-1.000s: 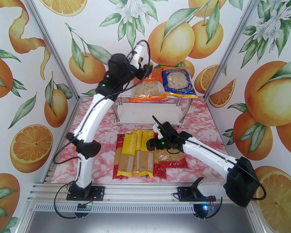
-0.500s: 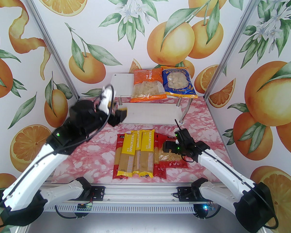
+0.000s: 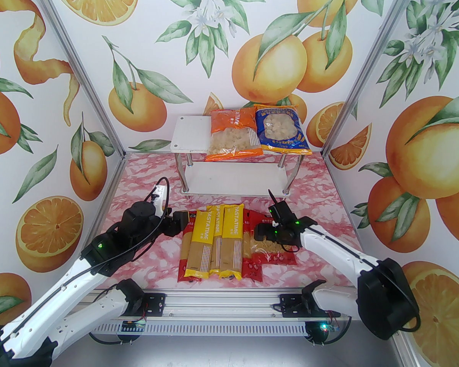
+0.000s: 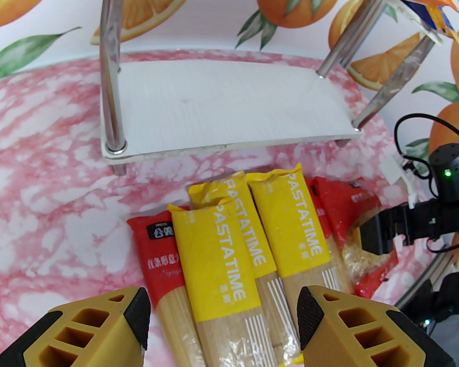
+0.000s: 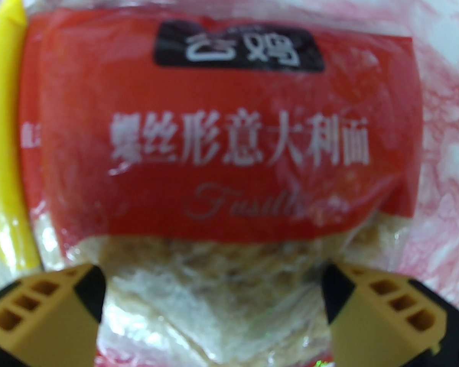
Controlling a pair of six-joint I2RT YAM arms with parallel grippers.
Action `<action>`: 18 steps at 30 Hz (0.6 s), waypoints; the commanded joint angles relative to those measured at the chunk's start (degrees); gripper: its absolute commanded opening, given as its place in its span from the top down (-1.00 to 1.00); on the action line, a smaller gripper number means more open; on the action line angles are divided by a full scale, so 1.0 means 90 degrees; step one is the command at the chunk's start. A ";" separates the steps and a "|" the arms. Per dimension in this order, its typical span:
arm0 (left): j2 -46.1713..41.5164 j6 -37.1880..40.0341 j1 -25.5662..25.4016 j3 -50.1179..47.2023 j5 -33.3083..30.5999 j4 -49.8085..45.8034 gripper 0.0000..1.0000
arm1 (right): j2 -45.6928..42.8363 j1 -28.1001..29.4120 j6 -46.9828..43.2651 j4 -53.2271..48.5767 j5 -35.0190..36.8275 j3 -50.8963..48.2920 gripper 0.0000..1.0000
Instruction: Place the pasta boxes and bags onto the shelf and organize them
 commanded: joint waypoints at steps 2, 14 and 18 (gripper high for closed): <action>0.0043 -0.0172 0.0065 -0.0346 -0.0058 0.0297 -0.36 | 0.0262 -0.0022 0.0104 0.0143 -0.0080 -0.0168 -0.76; 0.0166 -0.0348 0.0217 -0.0727 0.0153 0.0537 -0.26 | -0.0192 -0.0028 0.0158 -0.0126 -0.0229 -0.0120 0.72; 0.0153 -0.0435 0.0219 -0.0828 0.0096 0.0488 -0.19 | -0.0598 -0.0019 0.0131 -0.0303 -0.0082 -0.0008 1.00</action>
